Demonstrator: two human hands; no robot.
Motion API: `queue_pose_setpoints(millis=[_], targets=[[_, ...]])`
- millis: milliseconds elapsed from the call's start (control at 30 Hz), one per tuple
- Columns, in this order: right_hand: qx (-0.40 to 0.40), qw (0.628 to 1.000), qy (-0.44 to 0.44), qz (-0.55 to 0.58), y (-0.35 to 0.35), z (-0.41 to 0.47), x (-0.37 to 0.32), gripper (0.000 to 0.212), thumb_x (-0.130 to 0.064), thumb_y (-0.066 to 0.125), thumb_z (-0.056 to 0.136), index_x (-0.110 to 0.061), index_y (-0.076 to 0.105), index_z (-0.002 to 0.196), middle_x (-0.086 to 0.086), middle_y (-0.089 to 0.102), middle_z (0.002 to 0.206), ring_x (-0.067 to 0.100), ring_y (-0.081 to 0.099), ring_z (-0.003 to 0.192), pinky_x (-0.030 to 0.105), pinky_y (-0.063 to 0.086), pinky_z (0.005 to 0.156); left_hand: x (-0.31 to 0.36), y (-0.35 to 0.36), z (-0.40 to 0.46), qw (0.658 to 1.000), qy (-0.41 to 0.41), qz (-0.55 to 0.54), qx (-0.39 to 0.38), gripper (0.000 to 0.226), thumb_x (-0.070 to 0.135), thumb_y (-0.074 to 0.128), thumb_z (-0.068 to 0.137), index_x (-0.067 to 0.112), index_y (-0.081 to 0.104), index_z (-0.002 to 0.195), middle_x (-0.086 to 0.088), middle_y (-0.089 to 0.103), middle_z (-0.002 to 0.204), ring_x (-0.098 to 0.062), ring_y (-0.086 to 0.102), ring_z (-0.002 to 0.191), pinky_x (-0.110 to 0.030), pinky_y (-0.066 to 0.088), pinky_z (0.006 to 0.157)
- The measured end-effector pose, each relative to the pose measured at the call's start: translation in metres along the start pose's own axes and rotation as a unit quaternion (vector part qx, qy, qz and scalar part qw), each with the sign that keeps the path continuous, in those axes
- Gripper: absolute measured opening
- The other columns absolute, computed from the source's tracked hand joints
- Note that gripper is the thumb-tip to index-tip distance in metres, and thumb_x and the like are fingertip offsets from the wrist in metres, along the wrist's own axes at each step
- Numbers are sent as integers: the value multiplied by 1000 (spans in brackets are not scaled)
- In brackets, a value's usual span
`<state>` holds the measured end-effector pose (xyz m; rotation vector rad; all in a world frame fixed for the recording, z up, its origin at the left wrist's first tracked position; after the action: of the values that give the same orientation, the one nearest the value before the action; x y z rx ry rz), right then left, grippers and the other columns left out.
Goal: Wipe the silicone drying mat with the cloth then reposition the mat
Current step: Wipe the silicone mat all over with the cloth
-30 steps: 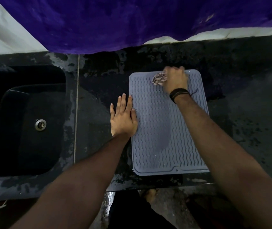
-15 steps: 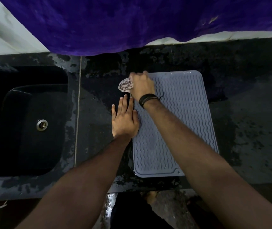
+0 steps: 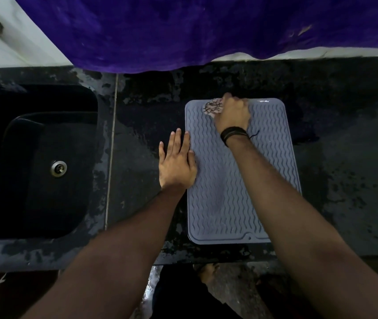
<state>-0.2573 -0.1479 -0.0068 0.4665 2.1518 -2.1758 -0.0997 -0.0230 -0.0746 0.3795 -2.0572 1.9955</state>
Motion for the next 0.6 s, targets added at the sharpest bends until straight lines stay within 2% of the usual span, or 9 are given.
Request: queue_pose_setpoints(millis=[167, 300, 367, 433, 600], targets=[[-20, 995, -90, 32, 13, -20, -60, 31, -10, 66, 84, -12, 59, 114, 12, 66, 107, 30, 58, 105, 38, 53, 75, -1, 1, 3, 1000, -10, 8, -14, 57, 33, 26, 108, 21, 18, 163, 1, 8, 171, -15, 0, 157, -48, 0, 126], [-12, 987, -161, 20, 11, -25, -58, 33, -8, 66, 83, -14, 61, 116, 8, 67, 109, 28, 53, 110, 37, 51, 80, -1, 0, 2, 1000, -9, 9, -11, 58, 34, 25, 106, 21, 18, 163, 1, 9, 170, -15, 1, 157, -47, 0, 127], [-14, 989, -149, -5, 6, -17, -32, 37, -11, 66, 84, -13, 59, 120, 11, 67, 112, 30, 52, 112, 40, 51, 82, -1, 0, 1, 1000, -11, 4, -13, 60, 37, 21, 105, 23, 17, 163, 1, 9, 170, -15, 1, 157, -48, 0, 127], [-9, 993, -117, -27, -1, -6, 2, 34, -12, 64, 85, -12, 58, 119, 13, 67, 110, 33, 52, 112, 41, 51, 78, -1, 0, 1, 1000, -10, -2, -12, 61, 39, 20, 104, 24, 17, 163, 0, 10, 170, -15, 2, 157, -48, -1, 127], [-6, 999, -41, -26, -13, 6, 66, 35, -16, 70, 82, -5, 59, 114, 20, 65, 107, 37, 53, 110, 41, 51, 75, -1, 0, 0, 1000, -10, -5, -8, 58, 35, 25, 106, 22, 18, 163, -1, 11, 170, -17, 3, 157, -48, -1, 127]])
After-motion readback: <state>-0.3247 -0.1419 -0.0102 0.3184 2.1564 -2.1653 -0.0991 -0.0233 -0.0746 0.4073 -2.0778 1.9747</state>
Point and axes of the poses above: each hand's wrist, its own z-axis towards the middle knuckle, its own y-axis out of the palm, x = y × z, the point moved 6 cm from there along z, towards the middle knuckle
